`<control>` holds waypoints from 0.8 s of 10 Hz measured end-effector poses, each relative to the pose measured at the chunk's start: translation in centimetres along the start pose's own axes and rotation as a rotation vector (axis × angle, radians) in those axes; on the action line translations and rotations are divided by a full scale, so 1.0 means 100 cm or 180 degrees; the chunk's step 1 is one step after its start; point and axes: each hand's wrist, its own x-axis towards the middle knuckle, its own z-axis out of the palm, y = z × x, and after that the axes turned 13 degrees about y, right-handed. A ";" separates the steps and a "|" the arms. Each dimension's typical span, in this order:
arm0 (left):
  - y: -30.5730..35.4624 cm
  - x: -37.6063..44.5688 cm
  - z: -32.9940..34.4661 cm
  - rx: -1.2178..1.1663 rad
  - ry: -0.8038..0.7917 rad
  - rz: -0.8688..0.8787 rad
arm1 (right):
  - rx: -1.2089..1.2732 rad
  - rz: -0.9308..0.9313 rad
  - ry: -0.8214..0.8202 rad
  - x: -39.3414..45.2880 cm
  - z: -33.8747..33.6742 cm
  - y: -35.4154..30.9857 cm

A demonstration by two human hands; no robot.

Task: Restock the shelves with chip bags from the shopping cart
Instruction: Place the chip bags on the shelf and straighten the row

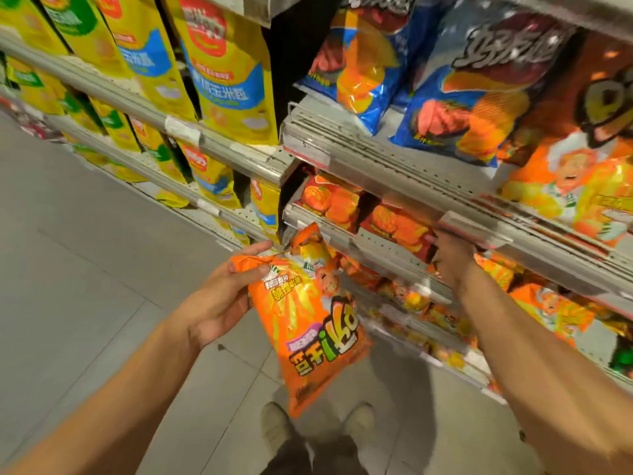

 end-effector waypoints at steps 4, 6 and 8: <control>-0.007 0.024 -0.003 0.0236 -0.0137 -0.0014 | -0.1255 0.0201 -0.0355 0.041 0.006 0.015; -0.018 0.029 -0.005 0.0343 -0.0284 0.0092 | -0.1202 0.0096 -0.0231 0.038 0.004 0.012; -0.032 0.043 -0.010 0.0581 -0.0512 0.0273 | -0.1723 -0.0238 -0.0222 0.018 -0.004 -0.001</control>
